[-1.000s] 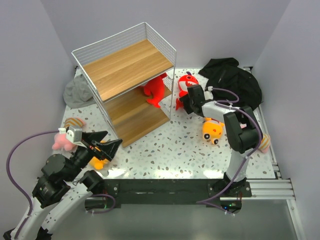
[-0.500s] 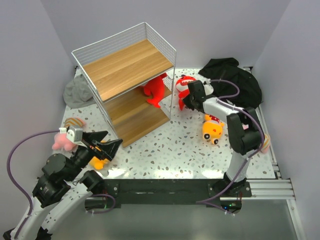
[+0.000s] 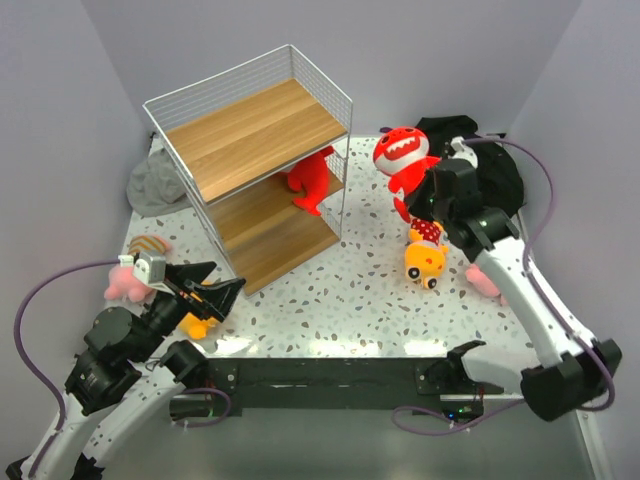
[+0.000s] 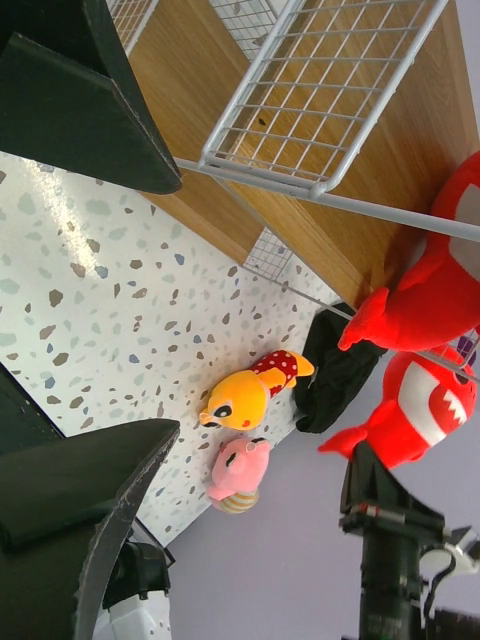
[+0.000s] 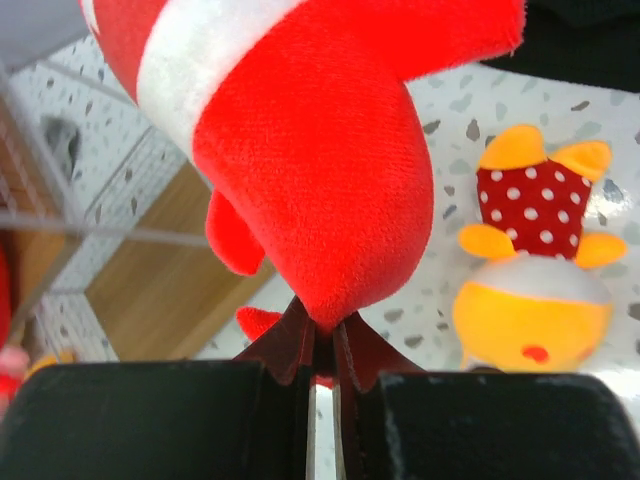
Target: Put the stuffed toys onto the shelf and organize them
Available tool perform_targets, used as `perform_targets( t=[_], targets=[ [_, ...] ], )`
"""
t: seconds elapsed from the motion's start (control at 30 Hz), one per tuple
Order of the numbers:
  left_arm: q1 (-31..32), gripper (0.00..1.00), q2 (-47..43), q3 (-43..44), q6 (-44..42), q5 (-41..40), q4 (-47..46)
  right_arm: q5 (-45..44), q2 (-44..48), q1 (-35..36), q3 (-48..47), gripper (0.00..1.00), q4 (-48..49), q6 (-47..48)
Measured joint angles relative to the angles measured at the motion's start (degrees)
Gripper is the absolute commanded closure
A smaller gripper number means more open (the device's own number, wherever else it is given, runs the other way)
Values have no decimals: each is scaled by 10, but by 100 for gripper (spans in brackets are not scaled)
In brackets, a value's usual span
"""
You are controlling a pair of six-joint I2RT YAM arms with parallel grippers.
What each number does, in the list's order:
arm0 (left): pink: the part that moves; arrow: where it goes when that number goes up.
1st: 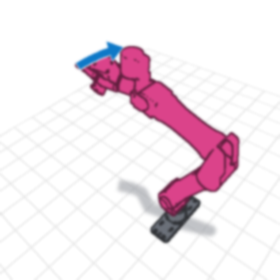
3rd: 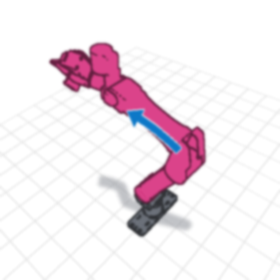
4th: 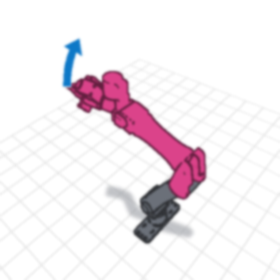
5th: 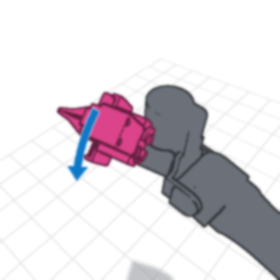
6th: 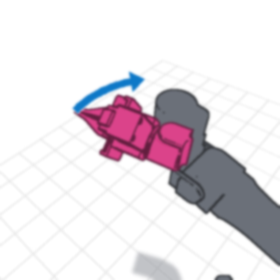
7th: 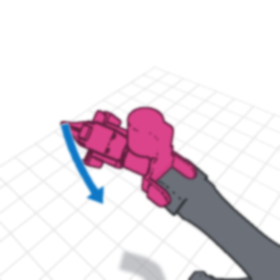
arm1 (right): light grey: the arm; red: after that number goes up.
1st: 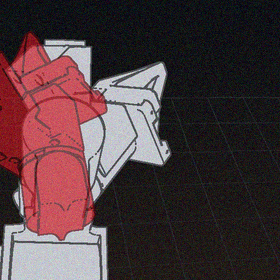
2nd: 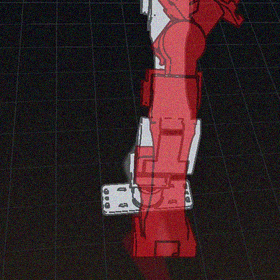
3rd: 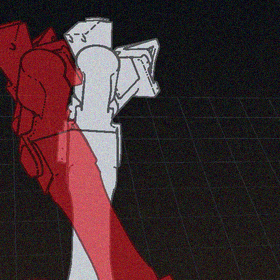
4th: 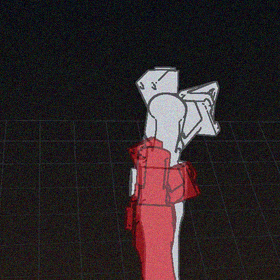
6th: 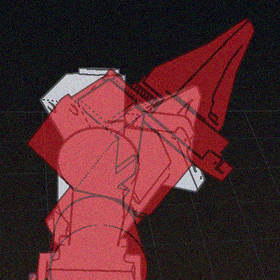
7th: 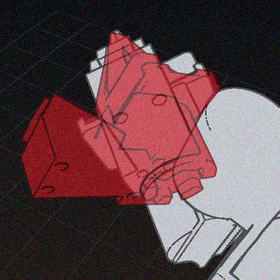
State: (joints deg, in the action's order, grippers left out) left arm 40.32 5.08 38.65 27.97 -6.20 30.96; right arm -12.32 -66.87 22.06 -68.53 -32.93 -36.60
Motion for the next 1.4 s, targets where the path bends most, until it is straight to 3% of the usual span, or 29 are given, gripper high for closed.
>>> perform_targets(
  t=[0.3,0.57,1.07,1.4],
  targets=[
    [0,0,0,0,0,0,0,163,198,0,0,100,-184,97],
    [0,0,2,0,0,0,0,332,224,0,-11,100,-269,158],
    [0,0,13,0,0,-1,0,526,188,14,-26,100,-212,157],
    [0,0,13,0,0,-1,0,490,91,207,-43,100,-136,127]
  ],
)
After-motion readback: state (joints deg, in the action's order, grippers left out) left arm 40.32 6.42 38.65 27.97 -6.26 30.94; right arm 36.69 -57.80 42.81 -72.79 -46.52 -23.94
